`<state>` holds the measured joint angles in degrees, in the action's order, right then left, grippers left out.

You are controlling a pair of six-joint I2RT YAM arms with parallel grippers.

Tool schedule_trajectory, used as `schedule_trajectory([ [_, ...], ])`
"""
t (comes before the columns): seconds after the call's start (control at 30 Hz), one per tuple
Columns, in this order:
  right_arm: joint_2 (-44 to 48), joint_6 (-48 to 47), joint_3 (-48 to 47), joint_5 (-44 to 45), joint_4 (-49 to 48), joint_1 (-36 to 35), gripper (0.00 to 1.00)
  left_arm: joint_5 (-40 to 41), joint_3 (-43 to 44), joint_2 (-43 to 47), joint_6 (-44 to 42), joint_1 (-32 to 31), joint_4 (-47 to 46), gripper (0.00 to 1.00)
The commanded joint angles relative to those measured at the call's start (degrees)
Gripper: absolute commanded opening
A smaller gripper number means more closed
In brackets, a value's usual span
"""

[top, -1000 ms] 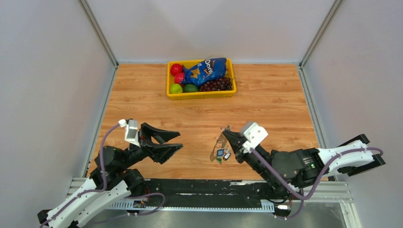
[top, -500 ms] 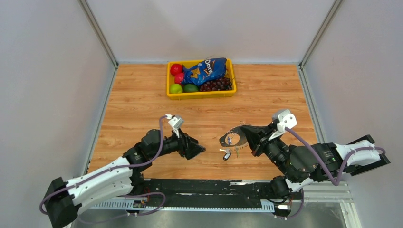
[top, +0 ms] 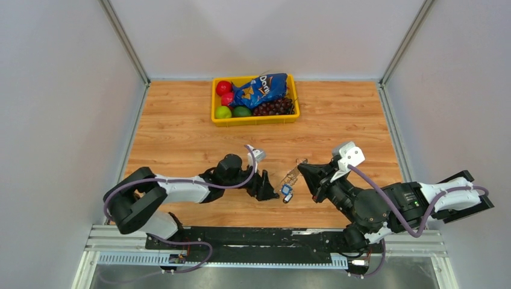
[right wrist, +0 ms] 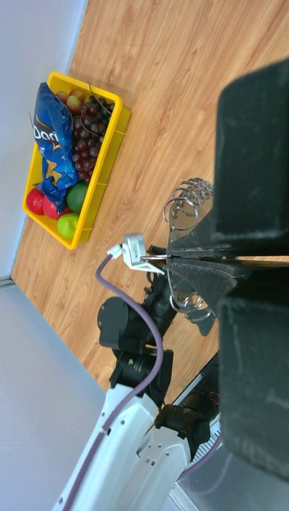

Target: Put the keys on the keyring

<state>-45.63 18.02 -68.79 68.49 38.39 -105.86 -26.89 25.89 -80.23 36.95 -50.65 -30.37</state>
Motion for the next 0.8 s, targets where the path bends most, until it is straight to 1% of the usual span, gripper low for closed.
schedule_trajectory([
  [0.0, -0.99, 0.69, -2.96, -1.64, -0.64, 0.46, 0.0, -4.78, 5.31, -5.9, -1.8, -0.08, -8.65, 0.83],
  [0.23, -1.22, 0.71, -2.63, -2.34, -0.65, 1.14, 0.0, -6.25, 12.43, -15.45, -3.28, -0.09, -7.83, 0.83],
  [0.47, -0.8, 0.54, -2.42, -3.03, -0.54, 1.13, 0.0, -7.3, 17.89, -22.3, -4.12, -0.06, -6.72, 0.83],
  [0.77, 0.25, 0.35, -1.55, -2.93, -0.6, 1.19, 0.0, -9.24, 20.64, -27.39, -4.06, -0.27, -6.11, 0.73],
])
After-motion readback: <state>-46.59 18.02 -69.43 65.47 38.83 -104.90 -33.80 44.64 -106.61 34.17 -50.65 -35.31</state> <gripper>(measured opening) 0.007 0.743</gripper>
